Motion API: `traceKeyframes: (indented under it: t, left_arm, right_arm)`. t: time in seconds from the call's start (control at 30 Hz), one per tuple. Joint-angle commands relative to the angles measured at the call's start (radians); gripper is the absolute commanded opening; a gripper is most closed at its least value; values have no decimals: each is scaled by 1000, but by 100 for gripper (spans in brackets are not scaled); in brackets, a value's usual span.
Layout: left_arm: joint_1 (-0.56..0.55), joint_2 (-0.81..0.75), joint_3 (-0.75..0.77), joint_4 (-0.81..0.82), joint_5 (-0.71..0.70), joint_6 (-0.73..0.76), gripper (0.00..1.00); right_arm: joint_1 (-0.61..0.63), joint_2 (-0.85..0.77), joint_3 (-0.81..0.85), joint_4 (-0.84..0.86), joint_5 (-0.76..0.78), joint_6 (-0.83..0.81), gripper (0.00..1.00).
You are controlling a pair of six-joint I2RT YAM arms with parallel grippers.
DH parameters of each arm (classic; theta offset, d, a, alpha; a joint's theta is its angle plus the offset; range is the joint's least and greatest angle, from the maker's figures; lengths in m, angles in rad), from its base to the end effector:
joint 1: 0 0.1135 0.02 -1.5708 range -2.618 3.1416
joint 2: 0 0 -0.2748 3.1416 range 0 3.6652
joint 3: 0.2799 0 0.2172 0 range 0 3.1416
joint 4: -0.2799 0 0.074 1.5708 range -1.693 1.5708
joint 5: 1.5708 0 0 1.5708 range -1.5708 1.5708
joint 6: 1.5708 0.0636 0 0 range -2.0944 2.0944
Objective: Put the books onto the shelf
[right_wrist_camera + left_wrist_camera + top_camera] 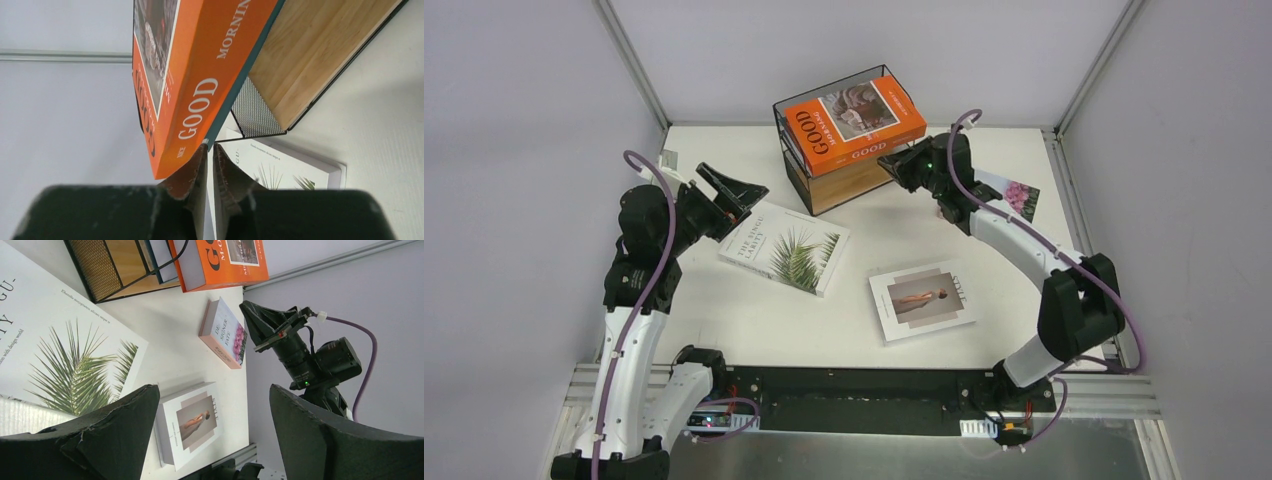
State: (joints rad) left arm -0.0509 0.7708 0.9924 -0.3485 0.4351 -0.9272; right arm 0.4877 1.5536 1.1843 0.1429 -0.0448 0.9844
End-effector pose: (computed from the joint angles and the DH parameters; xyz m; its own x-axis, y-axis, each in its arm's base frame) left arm 0.1424 -0.0341 0.3927 -0.4468 -0.7036 -0.5526 0.1772 0.5359 -0.8255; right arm 0.3217 0.1738 0.3380 -0.5318 0.6599 -0.5309 -0.1152 0.5647 0.8172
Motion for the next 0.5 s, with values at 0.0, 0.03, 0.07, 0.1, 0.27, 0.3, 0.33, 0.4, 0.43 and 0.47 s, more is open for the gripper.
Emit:
traceKeyframes:
  t: [0.0,0.03,0.07,0.1,0.27,0.3,0.33,0.4,0.43,0.47]
  left_arm:
    - [5,-24,18,39,3,5,84]
    - [6,-29,18,39,3,5,84]
    - [6,-32,17,38,3,5,84]
    - [5,-36,18,39,4,6,84]
    - [5,-38,15,38,5,5,84]
    - [5,-37,14,39,6,4,83]
    - [4,-36,14,38,6,2,83]
    - [6,-35,15,39,10,4,84]
    - [6,-36,15,39,11,5,84]
    - [6,-38,15,39,12,6,83]
  right_arm:
    - [-9,52,86,18,8,-39,11]
    - [-9,62,98,19,8,-40,11]
    - [-12,72,108,18,6,-42,10]
    - [-14,85,119,19,2,-45,10]
    - [-18,135,160,21,-15,-28,10]
    - [-20,144,161,39,-17,-24,10]
    - [-20,152,163,53,-20,-19,10]
    - [-20,175,184,65,-32,-18,9]
    - [-20,189,201,62,-48,-20,8]
    - [-20,203,219,57,-61,-25,7]
